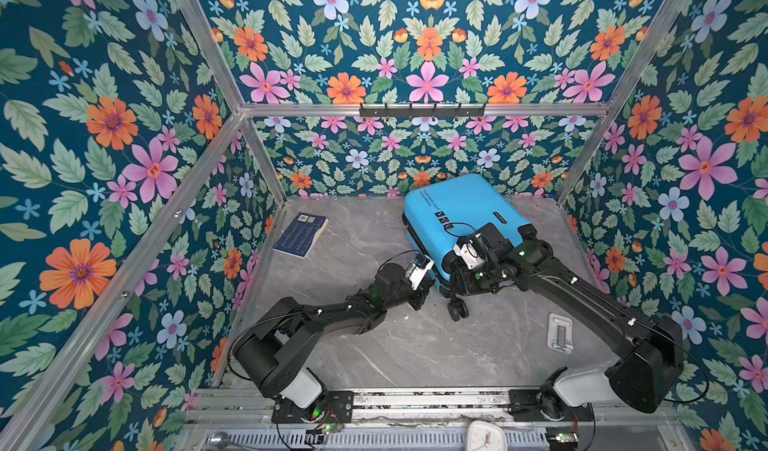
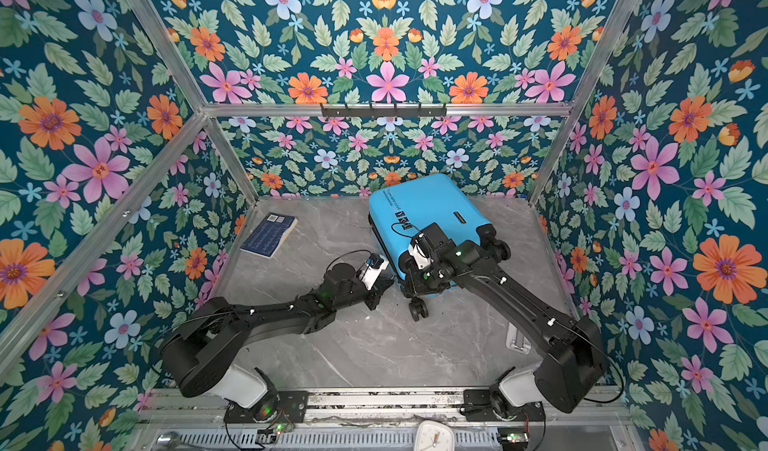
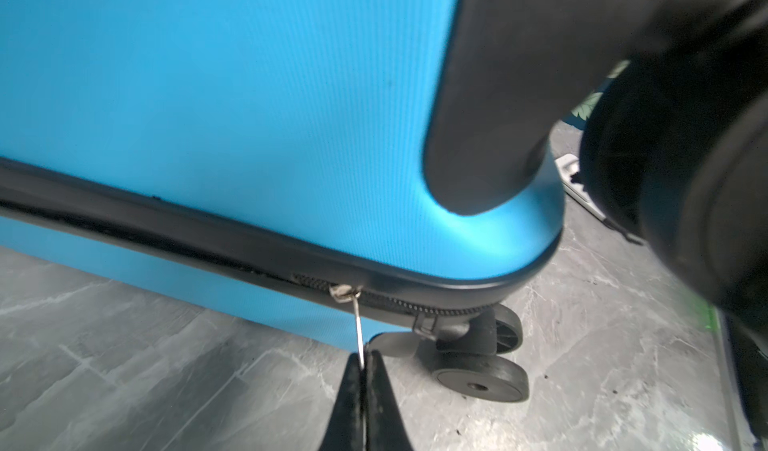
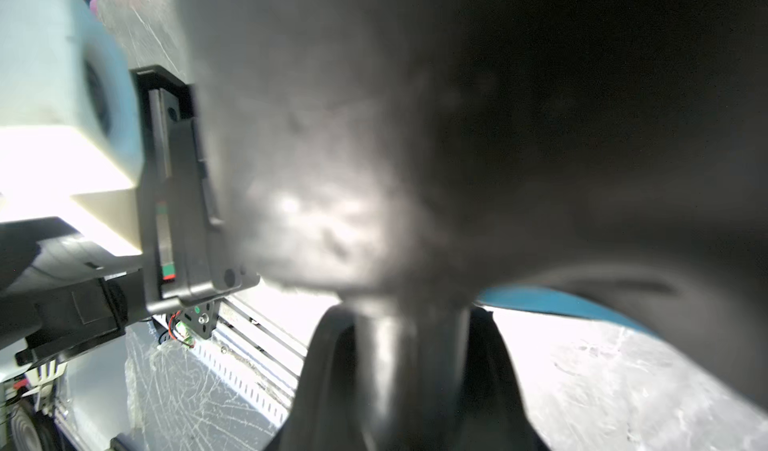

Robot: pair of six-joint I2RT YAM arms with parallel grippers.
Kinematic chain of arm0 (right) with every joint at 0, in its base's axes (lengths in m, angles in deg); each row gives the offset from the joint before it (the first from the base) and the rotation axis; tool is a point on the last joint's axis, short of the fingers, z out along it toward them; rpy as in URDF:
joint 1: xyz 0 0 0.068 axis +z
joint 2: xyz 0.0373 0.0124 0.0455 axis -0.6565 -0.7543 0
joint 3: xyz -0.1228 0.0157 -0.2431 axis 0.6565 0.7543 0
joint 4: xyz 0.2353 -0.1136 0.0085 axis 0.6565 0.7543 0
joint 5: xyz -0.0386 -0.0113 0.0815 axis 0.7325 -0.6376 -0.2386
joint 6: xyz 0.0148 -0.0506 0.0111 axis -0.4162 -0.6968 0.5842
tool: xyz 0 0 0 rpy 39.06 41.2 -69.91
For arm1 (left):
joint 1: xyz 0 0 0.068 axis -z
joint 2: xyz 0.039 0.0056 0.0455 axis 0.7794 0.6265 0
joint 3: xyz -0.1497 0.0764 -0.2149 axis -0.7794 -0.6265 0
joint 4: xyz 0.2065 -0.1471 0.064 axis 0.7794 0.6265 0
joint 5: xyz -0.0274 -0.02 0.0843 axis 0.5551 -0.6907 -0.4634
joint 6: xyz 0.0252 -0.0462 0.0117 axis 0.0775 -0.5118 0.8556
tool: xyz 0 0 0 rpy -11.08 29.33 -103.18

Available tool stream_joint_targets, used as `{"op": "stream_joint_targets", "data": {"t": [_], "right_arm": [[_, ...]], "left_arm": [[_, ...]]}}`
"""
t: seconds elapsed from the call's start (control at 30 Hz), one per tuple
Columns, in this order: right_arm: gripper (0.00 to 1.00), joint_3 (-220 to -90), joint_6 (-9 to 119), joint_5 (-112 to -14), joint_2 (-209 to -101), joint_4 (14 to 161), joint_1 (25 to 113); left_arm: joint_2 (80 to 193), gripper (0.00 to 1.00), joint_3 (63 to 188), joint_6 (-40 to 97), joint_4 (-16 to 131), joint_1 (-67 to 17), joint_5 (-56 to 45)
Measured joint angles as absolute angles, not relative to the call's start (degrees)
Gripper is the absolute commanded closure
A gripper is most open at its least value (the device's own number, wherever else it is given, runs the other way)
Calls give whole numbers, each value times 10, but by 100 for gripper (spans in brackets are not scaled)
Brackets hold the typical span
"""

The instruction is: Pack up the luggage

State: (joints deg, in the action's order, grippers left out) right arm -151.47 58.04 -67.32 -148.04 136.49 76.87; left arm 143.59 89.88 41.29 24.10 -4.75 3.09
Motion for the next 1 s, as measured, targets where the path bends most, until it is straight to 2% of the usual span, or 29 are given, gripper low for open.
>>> {"op": "stream_joint_targets", "data": {"t": [0.4, 0.47, 0.6, 0.77, 0.87, 1.0], "right_arm": [[100, -1502, 595, -671, -1476, 1301, 769], [100, -1501, 595, -671, -1473, 1300, 769], [100, -1495, 595, -663, -1466, 1293, 769], [100, -1477, 593, -647, -1445, 1294, 769], [100, -1464, 590, -642, -1429, 1298, 769], [100, -1445, 581, -633, -1401, 1308, 769]], "left_arm": [[1468, 79, 924, 456, 160, -37, 119], [1469, 76, 928, 461, 161, -37, 121], [1453, 57, 919, 472, 167, -41, 129], [1391, 41, 881, 484, 182, -48, 98], [1355, 37, 855, 486, 191, -47, 79], [1328, 37, 821, 487, 205, -47, 57]]}}
